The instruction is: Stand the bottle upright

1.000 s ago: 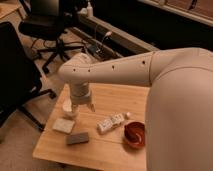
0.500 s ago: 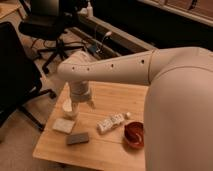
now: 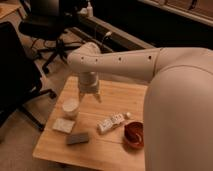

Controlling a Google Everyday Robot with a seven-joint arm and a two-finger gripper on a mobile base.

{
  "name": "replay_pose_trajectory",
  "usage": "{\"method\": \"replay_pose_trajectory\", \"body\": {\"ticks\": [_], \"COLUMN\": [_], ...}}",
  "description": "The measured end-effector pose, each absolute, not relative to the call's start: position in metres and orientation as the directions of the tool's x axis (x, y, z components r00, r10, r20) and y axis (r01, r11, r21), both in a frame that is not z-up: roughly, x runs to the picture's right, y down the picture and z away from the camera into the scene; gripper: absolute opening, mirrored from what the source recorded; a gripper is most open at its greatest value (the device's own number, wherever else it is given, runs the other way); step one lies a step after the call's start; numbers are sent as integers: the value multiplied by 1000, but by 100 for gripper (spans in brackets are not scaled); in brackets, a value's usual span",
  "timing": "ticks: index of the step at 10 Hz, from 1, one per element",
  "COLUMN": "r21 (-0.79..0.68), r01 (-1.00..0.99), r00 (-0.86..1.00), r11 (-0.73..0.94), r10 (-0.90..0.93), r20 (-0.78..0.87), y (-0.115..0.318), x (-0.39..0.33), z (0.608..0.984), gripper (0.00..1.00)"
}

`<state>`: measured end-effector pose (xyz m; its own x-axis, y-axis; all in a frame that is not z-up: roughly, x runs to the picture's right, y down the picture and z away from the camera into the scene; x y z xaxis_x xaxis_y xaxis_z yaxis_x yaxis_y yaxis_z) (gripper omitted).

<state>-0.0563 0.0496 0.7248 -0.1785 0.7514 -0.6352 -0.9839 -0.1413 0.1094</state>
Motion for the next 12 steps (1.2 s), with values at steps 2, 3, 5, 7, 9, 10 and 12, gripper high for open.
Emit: {"method": "replay_pose_trajectory", "body": {"ticks": [2,3,5,7,9,10,12], "r21": [176,188,212,243,264,295,339], "r01": [-954,-946,-930,-908,-891,-868,-829], "r00": [-299,-323,-367,-419,-453,-496,-559], "r11": [-242,-264,-300,-343,-369,-399,-445], "r10": [730,730,721,701,688,670,642], "r20": [-614,-602,-587,-576,-568,-552,-525], "y": [38,33,30,33,35,37,42], "x": [-30,-19,-3,18,31,44,59], "z": [735,740,746,752,756,758,760], "gripper": [65,65,65,65,65,65,65]}}
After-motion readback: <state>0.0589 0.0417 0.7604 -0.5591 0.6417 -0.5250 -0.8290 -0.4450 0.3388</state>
